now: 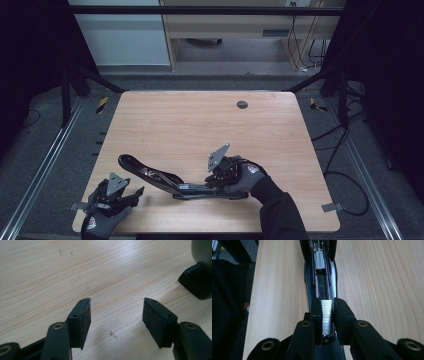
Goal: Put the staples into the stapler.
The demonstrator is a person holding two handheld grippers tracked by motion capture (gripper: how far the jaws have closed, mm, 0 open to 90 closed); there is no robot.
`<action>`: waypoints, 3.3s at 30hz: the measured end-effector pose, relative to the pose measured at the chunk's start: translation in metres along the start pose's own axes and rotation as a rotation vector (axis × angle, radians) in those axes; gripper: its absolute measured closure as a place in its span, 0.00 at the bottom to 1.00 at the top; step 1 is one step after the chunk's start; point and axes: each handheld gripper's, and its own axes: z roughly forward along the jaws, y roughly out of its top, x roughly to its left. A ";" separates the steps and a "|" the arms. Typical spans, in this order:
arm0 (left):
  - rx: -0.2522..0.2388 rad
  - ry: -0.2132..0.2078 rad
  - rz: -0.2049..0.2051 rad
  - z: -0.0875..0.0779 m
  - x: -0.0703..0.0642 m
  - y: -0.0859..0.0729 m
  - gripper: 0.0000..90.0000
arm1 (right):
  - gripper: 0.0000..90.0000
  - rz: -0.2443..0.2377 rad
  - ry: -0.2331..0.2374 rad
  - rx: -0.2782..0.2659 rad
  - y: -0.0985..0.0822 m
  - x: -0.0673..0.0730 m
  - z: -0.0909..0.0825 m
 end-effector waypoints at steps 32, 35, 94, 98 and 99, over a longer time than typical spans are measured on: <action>0.001 -0.001 -0.001 0.000 0.000 0.000 0.44 | 0.87 -0.018 0.015 -0.012 0.000 0.000 0.000; 0.002 -0.001 0.000 0.000 0.000 0.000 0.44 | 0.87 -0.011 0.025 -0.006 -0.001 -0.001 0.000; -0.004 0.001 -0.006 -0.001 0.000 0.000 0.44 | 0.93 0.114 -0.144 -0.117 -0.010 0.017 -0.018; -0.004 0.003 -0.005 -0.001 0.000 0.000 0.44 | 1.00 0.167 -0.177 -0.141 -0.020 0.024 -0.022; -0.004 0.002 -0.005 -0.001 0.000 0.000 0.44 | 1.00 0.180 -0.190 -0.151 -0.023 0.026 -0.023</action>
